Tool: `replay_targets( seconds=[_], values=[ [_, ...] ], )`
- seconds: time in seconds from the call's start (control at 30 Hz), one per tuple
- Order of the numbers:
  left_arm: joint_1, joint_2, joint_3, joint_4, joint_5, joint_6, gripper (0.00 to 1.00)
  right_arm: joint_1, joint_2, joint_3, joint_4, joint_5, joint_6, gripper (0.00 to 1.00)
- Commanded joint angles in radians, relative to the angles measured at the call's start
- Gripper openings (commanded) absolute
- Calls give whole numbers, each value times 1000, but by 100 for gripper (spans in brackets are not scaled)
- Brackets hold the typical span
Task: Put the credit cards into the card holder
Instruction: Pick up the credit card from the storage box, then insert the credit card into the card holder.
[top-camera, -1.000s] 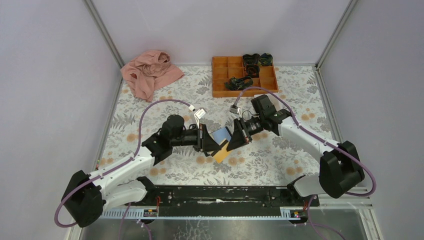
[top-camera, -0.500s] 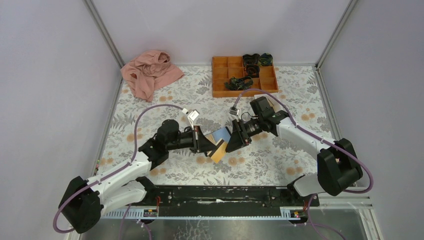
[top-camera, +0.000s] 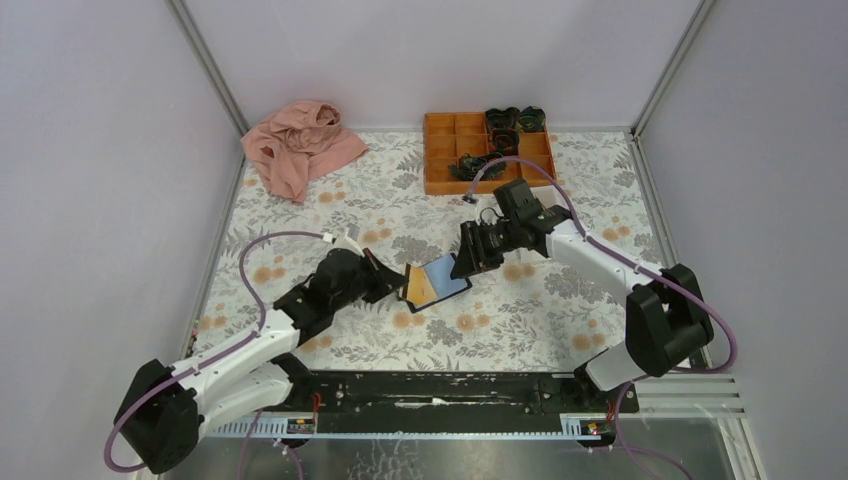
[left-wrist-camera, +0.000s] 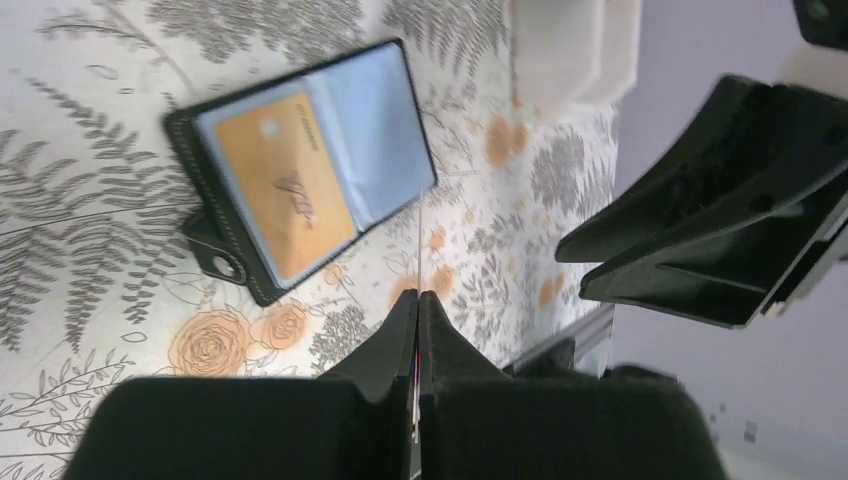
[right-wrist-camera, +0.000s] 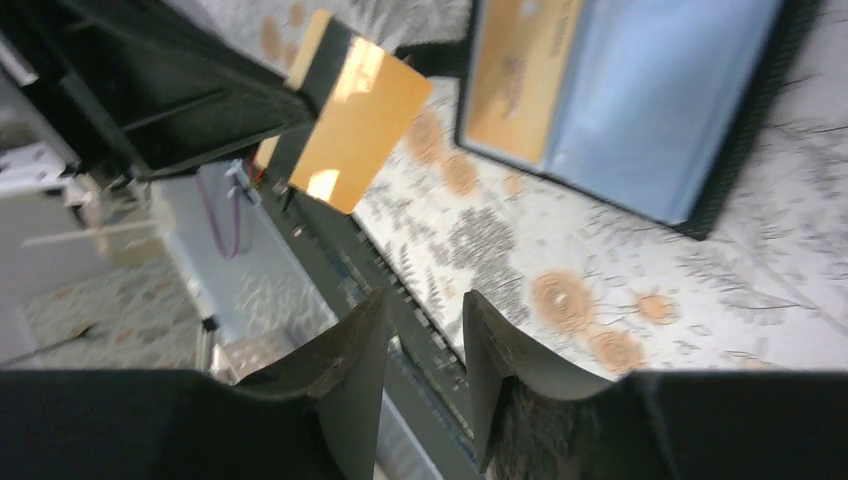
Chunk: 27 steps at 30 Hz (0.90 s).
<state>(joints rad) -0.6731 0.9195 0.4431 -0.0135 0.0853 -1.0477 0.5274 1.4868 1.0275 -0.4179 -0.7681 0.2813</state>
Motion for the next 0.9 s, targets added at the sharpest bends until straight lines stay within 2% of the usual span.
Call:
replay_targets(
  seconds=[0.0,0.2,0.47,0.57,0.87],
  values=[
    [-31,43,1,-29,-205,-176,0,2,52,85,-34,254,-19,38],
    [-160,205,97,-30,-367,-294,0,11,132,90,-18,467,-3,30],
    [-254,311,111,-13,-536,-453,0,18,170,61,33,630,2,3],
    [-273,347,110,27,-565,-465,0,21,211,70,31,642,-11,0],
    [-317,424,119,71,-634,-469,0,57,270,115,44,642,-12,0]
  ],
)
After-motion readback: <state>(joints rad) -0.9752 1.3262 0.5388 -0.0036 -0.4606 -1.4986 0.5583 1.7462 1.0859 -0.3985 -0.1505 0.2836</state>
